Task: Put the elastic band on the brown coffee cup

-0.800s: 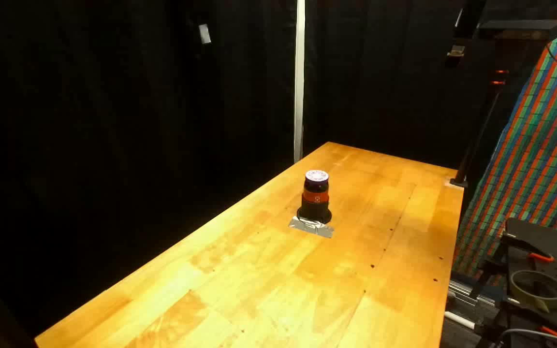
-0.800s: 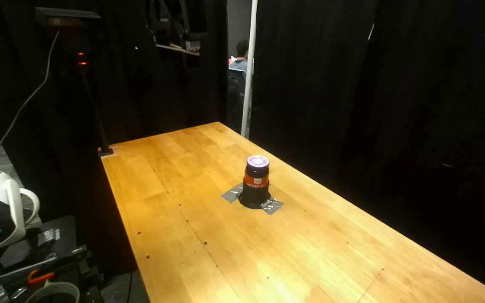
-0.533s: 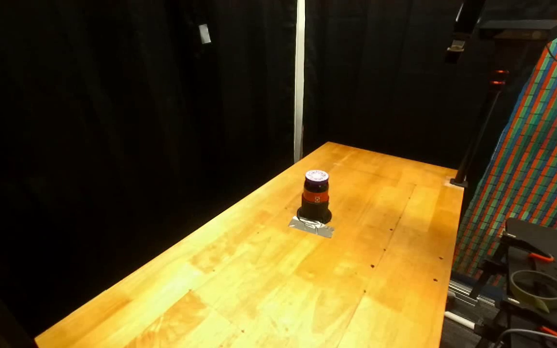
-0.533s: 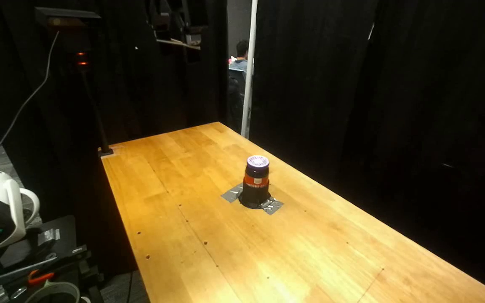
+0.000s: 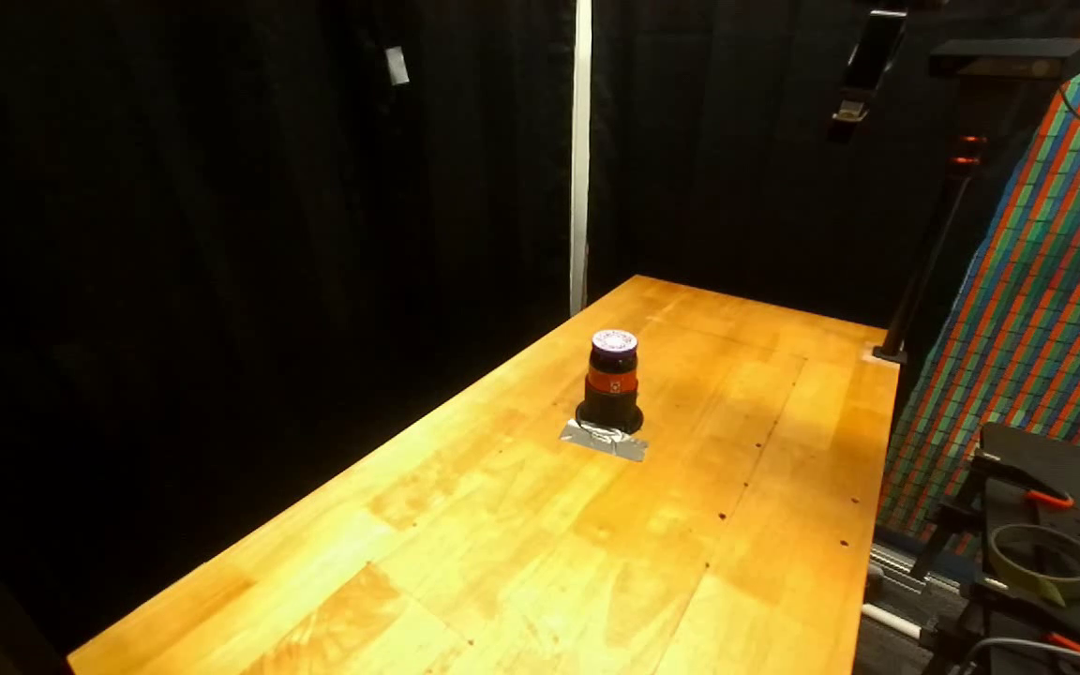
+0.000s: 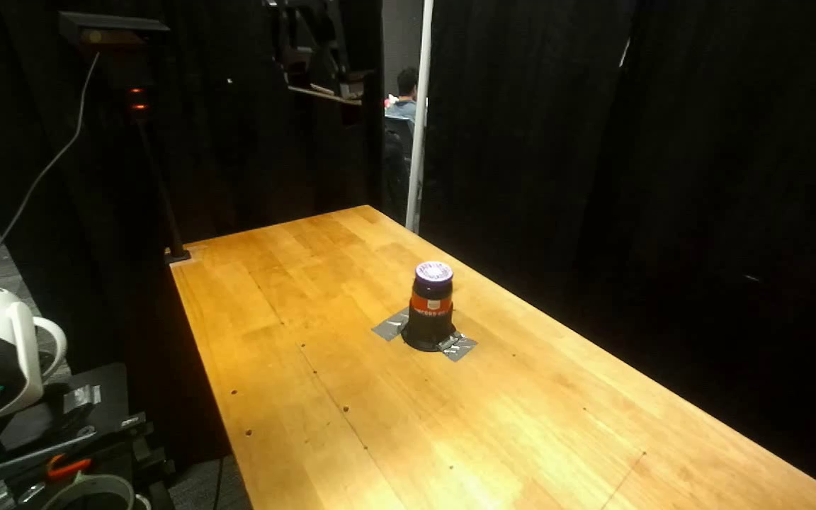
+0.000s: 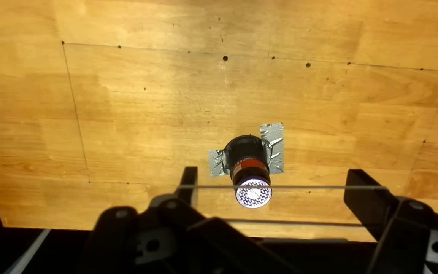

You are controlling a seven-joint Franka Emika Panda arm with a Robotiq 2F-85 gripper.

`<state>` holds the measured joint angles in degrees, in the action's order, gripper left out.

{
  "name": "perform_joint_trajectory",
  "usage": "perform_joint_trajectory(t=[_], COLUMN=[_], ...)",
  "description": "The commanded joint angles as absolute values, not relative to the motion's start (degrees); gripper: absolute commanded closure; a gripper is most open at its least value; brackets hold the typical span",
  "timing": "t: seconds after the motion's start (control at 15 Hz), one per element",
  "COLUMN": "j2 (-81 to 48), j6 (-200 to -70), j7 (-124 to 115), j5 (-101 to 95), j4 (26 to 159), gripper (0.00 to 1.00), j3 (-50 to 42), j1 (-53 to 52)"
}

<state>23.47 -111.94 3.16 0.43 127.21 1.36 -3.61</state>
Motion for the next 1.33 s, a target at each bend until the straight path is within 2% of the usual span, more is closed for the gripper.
perform_joint_trajectory(t=[0.0, 0.8, 1.27], j2=[13.0, -29.3, -44.5], j6=[-116.9, -111.8, -108.4], j7=[3.1, 7.3, 8.8], j5=[0.8, 2.8, 2.5], j4=[120.7, 86.5, 69.2], gripper=[0.0, 0.0, 0.0], j3=[1.6, 2.8, 4.6], j1=[-3.4, -2.5, -3.0])
